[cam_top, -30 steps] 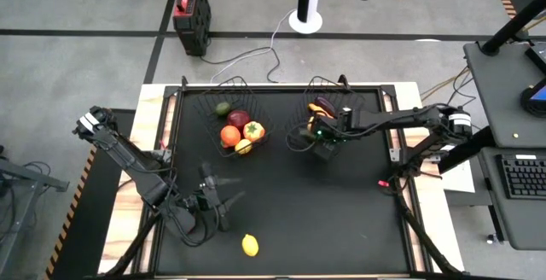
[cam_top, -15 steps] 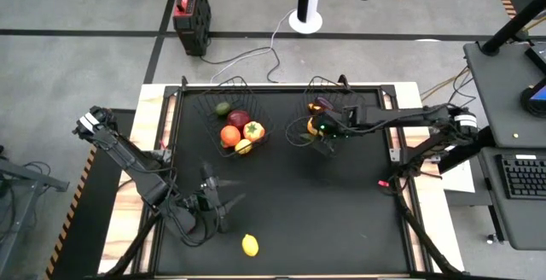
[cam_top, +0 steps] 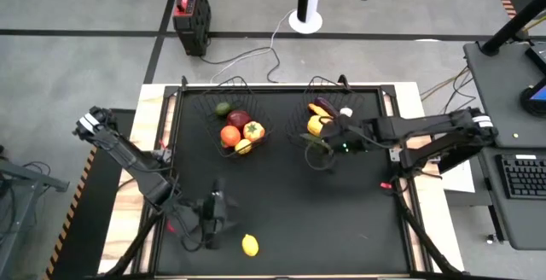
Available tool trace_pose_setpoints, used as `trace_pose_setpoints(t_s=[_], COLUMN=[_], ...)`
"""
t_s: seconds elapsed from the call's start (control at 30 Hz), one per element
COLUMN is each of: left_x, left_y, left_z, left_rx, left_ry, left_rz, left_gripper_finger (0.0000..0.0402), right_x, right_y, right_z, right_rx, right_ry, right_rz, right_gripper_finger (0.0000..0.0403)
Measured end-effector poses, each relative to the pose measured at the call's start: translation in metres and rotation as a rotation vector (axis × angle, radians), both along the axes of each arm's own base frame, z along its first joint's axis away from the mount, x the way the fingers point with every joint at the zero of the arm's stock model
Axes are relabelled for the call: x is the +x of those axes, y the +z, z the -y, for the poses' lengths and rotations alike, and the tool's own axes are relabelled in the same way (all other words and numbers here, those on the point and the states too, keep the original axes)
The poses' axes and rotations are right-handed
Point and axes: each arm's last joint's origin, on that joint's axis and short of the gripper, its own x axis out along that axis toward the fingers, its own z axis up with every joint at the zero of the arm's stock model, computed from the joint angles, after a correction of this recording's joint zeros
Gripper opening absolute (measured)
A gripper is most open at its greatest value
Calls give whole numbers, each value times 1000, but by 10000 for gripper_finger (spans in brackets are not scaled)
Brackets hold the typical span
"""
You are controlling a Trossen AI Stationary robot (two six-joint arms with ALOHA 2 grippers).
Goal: Sort produce into baskets
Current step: Put the lemon into the left black wire basket
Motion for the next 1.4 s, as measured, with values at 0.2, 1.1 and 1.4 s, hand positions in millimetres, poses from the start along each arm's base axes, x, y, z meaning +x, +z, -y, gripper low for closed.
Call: trace_pose_setpoints(t_s=[0.2, 1.1, 1.4], left_x=[5, 82, 84], left_y=[-19, -53, -61], left_z=[8, 78, 78], left_rx=[-19, 409, 365], left_ry=[-206, -345, -464], left_rz=[-160, -653, -708], left_gripper_finger=[153, 223, 231], right_x=[-1, -1, -1], right_y=[0, 0, 0], right_z=[-25, -36, -36], right_rx=[20, 36, 39], right_ry=[76, 99, 100], right_rz=[12, 25, 24], right_gripper_finger=[246, 257, 268])
